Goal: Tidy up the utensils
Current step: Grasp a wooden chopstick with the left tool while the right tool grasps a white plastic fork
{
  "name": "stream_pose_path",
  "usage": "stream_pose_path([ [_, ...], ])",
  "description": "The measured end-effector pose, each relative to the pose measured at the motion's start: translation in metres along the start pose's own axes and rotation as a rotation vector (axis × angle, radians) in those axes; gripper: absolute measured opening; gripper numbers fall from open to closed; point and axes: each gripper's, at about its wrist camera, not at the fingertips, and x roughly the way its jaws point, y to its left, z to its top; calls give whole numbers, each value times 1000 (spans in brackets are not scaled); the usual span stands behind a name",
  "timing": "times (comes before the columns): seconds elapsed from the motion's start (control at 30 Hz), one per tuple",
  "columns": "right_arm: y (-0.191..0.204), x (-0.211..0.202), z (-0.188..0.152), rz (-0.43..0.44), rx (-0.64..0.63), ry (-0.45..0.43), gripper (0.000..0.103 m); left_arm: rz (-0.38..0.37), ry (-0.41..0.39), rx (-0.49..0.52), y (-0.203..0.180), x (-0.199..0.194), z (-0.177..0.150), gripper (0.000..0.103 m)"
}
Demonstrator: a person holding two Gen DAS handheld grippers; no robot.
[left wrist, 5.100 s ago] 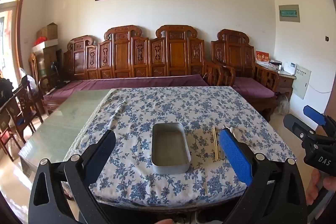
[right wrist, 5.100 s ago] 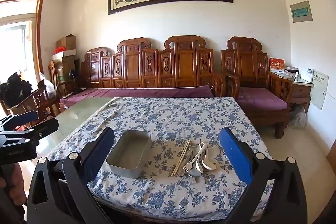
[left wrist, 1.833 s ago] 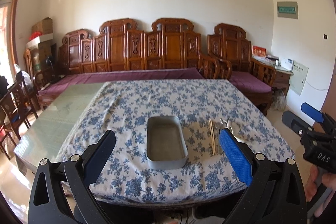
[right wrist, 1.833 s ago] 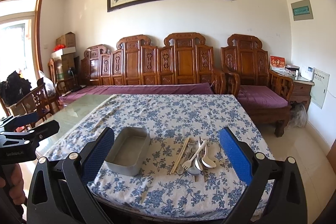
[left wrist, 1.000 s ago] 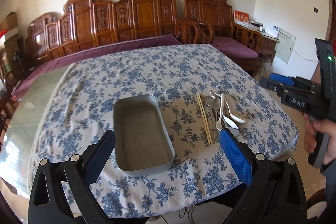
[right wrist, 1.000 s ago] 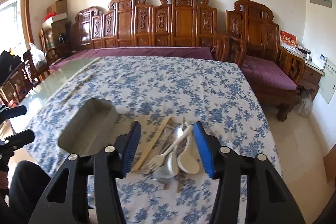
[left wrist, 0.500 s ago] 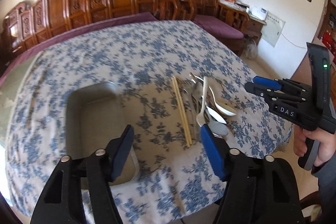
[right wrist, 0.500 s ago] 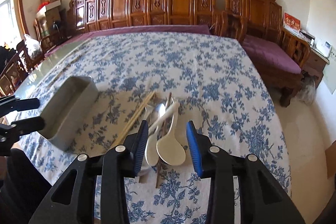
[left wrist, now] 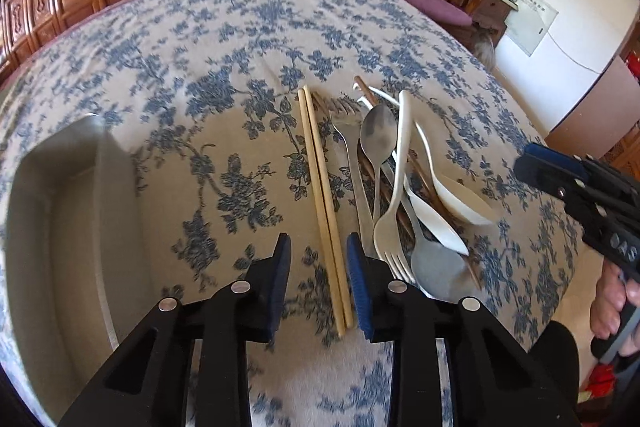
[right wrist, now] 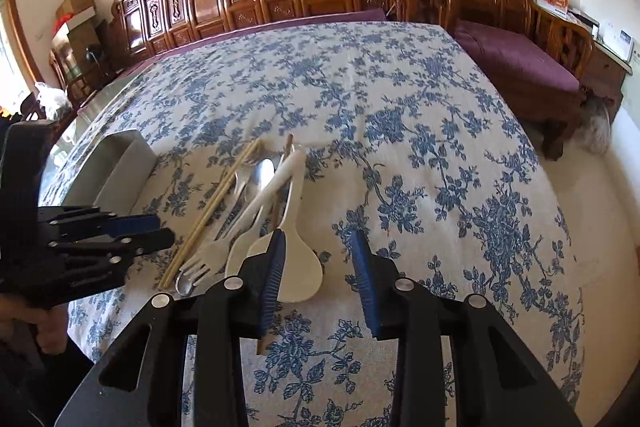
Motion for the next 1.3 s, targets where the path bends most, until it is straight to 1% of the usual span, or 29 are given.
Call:
stream_pose_path([
  [0.07,0,3,-1,1,-3,5,37,-1,8,-5,0,8,4,19],
  [0.13,2,5,-1,5,-6,9,37,4,12,-8,0,15,8,17],
  [0.2,4,6,-2,11,-7,11,37,18,19,-3,1,21,11,13],
  [0.27,6,6,-1,14,-12,12,37,19,12,-11,3,22,13,10],
  [0.37,9,8,-1,17,-19,14,37,17,15,-23,6,24,15,10],
  [0.43,10,9,-1,19,-23,16,37,25,18,-6,3,25,16,10],
  [0.47,11,9,-2,19,-24,17,37,33,22,7,0,26,17,10],
  [0.5,12,10,-2,18,-25,18,37,57,24,25,-3,28,17,10],
  [0.57,12,10,-2,15,-26,20,37,72,23,40,-5,29,17,10],
  [0.6,12,11,-2,13,-26,20,37,68,23,36,-4,30,17,5],
  [0.77,14,16,0,3,-31,26,37,21,20,-5,12,20,10,4],
  [0.83,16,20,3,-6,-35,29,37,4,5,-8,16,11,4,4],
  [0.93,21,28,7,5,-26,31,37,-18,-25,-3,21,-6,-3,4],
  [1.03,31,35,13,41,-6,29,37,-39,-53,4,23,-22,-9,4],
  [1.13,46,43,15,68,2,40,34,-71,-80,0,25,-35,-14,4],
  [1.3,59,57,19,47,11,63,31,-111,-126,-6,27,-53,-17,4],
])
